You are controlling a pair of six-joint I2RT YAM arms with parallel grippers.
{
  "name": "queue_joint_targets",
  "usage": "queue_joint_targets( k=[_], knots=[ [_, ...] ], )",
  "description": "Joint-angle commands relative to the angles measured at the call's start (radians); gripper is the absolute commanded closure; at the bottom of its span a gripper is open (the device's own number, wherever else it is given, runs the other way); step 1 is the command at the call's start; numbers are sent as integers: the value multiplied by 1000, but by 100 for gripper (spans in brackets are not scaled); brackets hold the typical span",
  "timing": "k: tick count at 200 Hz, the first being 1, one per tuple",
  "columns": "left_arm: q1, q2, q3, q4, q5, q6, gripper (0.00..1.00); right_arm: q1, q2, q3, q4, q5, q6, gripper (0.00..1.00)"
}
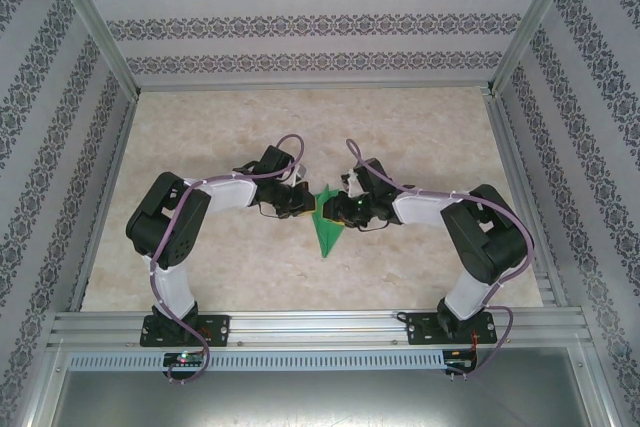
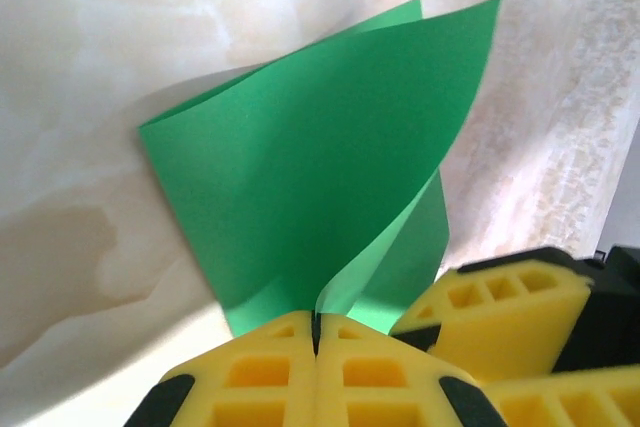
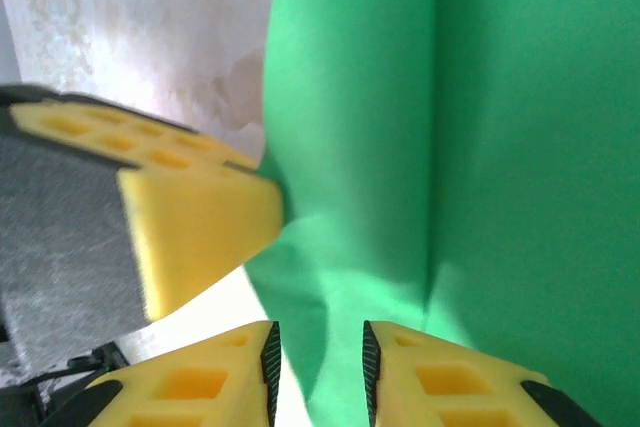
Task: Fold a paper plane with a square sheet of paper (pick it up from the middle)
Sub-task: Fourth fold the wing at the center of the table.
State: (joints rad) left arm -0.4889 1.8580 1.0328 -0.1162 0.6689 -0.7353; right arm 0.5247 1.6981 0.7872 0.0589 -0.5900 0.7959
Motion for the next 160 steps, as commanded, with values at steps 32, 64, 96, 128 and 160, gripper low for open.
queue_joint_targets(
  k=[32,64,96,128,160],
  knots=[
    [-2,46,48,-25,30,58,98,-42,-11,79,-165,80,-115,71],
    [-8,69,74,-40,33,70,98,-54,22,84,-169,95,-131,72],
    [-11,85,85,-44,38,74,98,-49,54,79,-165,99,-134,74],
    [-14,100,91,-38,47,74,99,-47,62,72,-183,121,-148,78],
    [-17,113,107,-34,58,70,99,-42,67,64,-198,141,-162,84]
  ],
)
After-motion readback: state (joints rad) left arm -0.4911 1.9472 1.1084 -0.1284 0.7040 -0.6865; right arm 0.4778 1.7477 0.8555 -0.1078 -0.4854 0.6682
